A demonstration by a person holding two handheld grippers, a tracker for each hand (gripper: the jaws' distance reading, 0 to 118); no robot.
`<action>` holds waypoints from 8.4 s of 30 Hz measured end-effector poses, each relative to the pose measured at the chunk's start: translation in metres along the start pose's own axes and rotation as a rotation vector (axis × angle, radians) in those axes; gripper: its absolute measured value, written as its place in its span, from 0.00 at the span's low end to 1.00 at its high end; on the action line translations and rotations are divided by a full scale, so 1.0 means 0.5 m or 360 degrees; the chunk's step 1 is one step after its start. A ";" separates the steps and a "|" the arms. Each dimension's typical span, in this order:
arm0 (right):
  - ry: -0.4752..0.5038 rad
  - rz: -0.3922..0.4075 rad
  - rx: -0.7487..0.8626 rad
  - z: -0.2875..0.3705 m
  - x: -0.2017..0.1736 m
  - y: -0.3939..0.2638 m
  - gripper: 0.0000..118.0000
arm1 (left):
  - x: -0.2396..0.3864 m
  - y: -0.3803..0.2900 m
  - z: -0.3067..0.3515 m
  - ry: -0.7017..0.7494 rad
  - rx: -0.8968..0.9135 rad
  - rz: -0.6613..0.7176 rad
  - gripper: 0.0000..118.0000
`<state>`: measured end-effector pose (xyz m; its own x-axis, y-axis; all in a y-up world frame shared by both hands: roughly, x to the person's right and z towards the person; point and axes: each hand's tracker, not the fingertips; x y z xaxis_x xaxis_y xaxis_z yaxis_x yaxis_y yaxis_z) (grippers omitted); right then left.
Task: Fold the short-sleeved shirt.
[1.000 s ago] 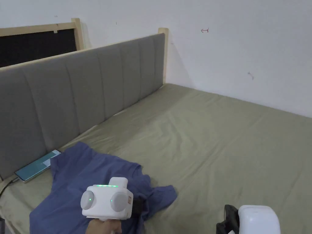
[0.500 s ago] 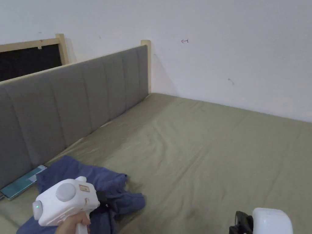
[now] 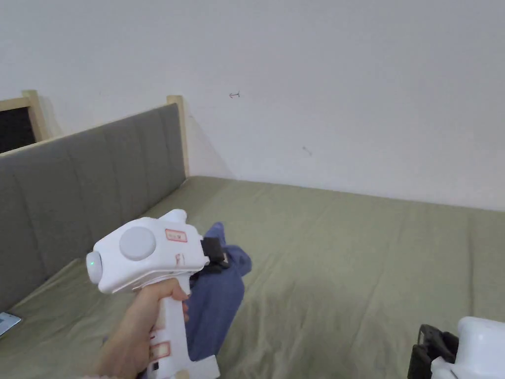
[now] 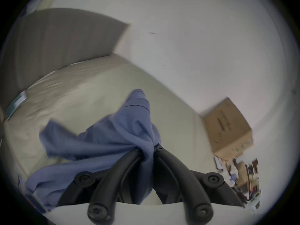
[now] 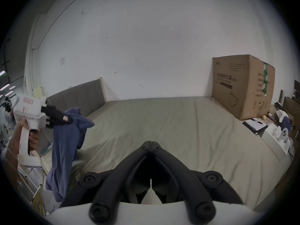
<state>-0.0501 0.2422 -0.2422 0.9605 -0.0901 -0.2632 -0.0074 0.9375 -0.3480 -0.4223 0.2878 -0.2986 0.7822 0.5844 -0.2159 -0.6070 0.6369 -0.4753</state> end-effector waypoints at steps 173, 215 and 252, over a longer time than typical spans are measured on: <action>-0.0120 -0.0351 -0.0130 -0.366 0.479 0.953 0.02 | 0.518 0.647 -0.200 0.0501 0.0498 -0.1088 0.00; -0.0155 -0.0538 -0.0810 -0.206 0.418 -0.127 0.02 | -0.191 -0.217 -0.154 0.0676 -0.0243 -0.0565 0.00; -0.0121 -0.0345 -0.0668 0.128 0.288 -0.263 0.00 | -0.258 -0.466 0.204 0.0656 -0.0143 -0.0641 0.00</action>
<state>0.1070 0.1277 -0.1767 0.9699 -0.2287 -0.0833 0.0985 0.6818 -0.7249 -0.3962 0.1154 -0.0731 0.9499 0.0493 -0.3088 -0.2500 0.7126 -0.6555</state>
